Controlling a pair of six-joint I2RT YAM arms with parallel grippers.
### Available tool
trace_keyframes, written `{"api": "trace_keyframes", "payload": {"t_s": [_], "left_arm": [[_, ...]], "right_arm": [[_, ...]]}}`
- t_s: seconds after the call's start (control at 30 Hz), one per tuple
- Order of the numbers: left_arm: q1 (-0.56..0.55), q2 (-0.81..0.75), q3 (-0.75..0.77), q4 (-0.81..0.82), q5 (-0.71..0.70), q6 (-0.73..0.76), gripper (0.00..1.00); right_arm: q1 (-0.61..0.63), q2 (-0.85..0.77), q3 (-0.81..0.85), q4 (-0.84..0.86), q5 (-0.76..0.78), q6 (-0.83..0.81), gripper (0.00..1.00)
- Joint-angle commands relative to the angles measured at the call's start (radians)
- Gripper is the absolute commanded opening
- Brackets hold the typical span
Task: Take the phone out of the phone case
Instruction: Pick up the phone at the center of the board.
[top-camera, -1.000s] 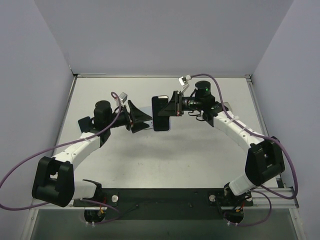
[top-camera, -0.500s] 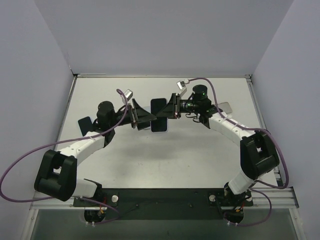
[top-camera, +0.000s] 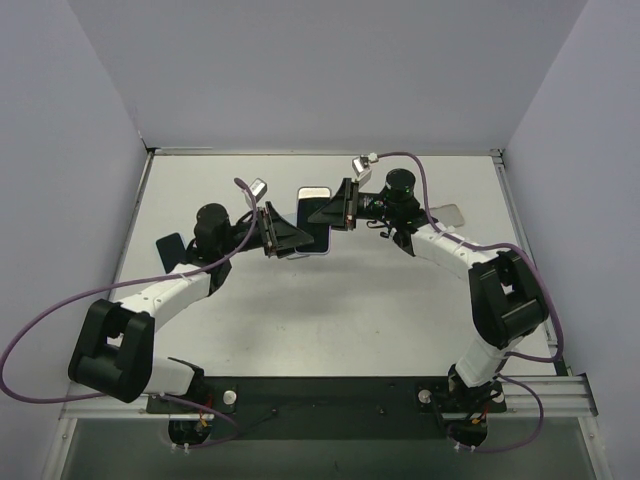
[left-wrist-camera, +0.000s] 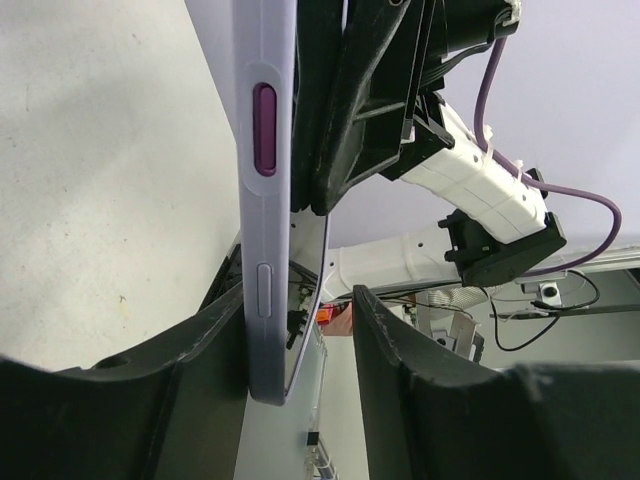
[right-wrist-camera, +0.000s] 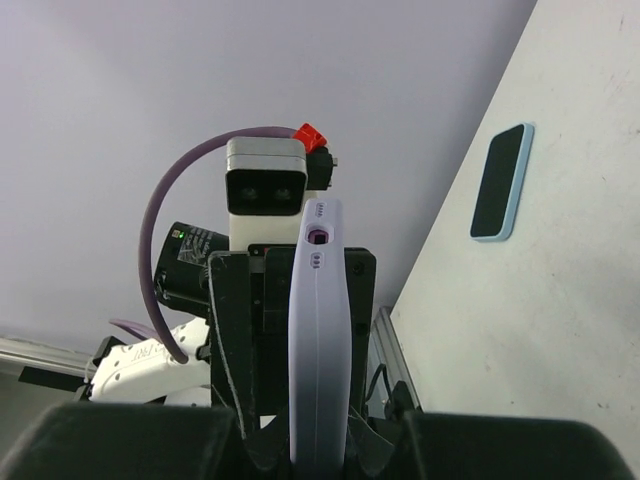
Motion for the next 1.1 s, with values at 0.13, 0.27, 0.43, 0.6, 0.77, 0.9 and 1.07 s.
{"api": "trace_keyframes", "payload": {"t_s": [0.13, 0.27, 0.43, 0.6, 0.77, 0.9, 1.07], "left_arm": [[-0.011, 0.028, -0.014, 0.241, -0.044, -0.135, 0.47], [-0.016, 0.058, -0.023, 0.341, -0.059, -0.195, 0.40], [-0.028, 0.080, -0.019, 0.391, -0.065, -0.223, 0.31], [-0.033, 0.080, -0.014, 0.393, -0.078, -0.226, 0.26], [-0.033, 0.085, -0.006, 0.396, -0.078, -0.230, 0.00], [-0.033, 0.085, -0.016, 0.427, -0.079, -0.239, 0.00], [-0.033, 0.074, -0.032, 0.485, -0.076, -0.249, 0.00]], "right_arm": [[0.020, -0.013, 0.013, 0.149, -0.046, 0.022, 0.00], [0.020, -0.015, 0.013, 0.152, -0.049, 0.023, 0.00], [0.020, -0.016, 0.016, 0.140, -0.053, 0.016, 0.00], [0.024, -0.019, 0.022, 0.076, -0.056, -0.030, 0.00], [0.026, -0.047, 0.049, -0.151, -0.026, -0.196, 0.00], [-0.011, -0.056, 0.163, -0.505, -0.009, -0.420, 0.06], [-0.066, -0.064, 0.215, -0.566, -0.016, -0.426, 0.45]]}}
